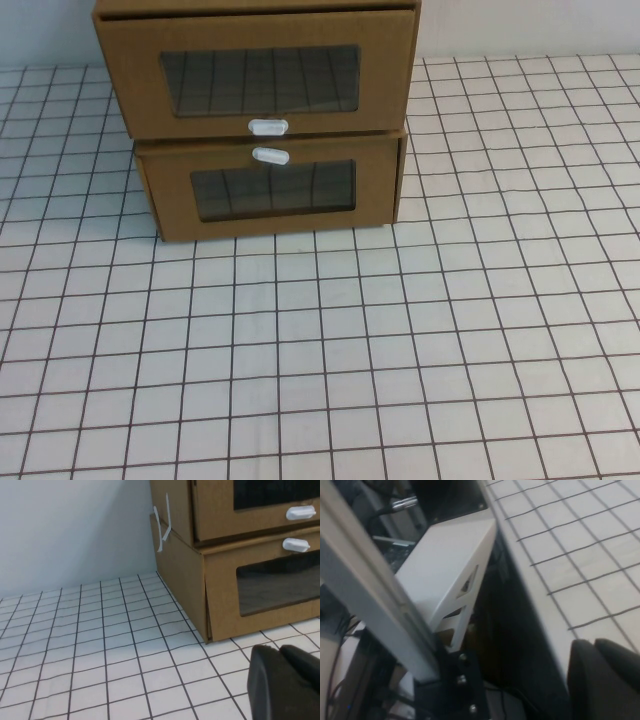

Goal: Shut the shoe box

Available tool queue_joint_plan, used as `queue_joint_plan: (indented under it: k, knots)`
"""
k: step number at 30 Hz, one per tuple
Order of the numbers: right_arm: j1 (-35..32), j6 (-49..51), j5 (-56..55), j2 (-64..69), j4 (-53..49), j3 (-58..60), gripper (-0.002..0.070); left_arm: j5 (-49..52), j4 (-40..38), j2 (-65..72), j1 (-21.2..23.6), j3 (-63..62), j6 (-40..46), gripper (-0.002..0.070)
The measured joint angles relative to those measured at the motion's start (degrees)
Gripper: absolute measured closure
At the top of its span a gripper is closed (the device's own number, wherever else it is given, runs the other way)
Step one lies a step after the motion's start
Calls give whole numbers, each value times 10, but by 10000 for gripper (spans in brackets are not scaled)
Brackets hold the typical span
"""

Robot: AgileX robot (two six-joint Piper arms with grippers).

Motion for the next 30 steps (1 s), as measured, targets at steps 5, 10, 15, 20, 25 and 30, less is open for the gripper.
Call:
queue_joint_plan:
  k: [5, 10, 15, 20, 25, 30]
  knots:
    - [0, 0, 49, 0, -3, 0, 689, -4, 1, 0, 0, 2, 0, 679]
    - [0, 0, 58, 0, -3, 0, 689, -2, 2, 0, 0, 2, 0, 679]
    - [0, 0, 59, 0, -3, 0, 689, -2, 2, 0, 0, 2, 0, 679]
    - [0, 0, 59, 0, -3, 0, 689, -2, 2, -1, 0, 2, 0, 679]
    - [0, -5, 56, 0, -3, 0, 689, -2, 2, -1, 0, 2, 0, 679]
    - [0, -39, -57, -40, -16, 0, 689, -2, 3, -1, 0, 2, 0, 679]
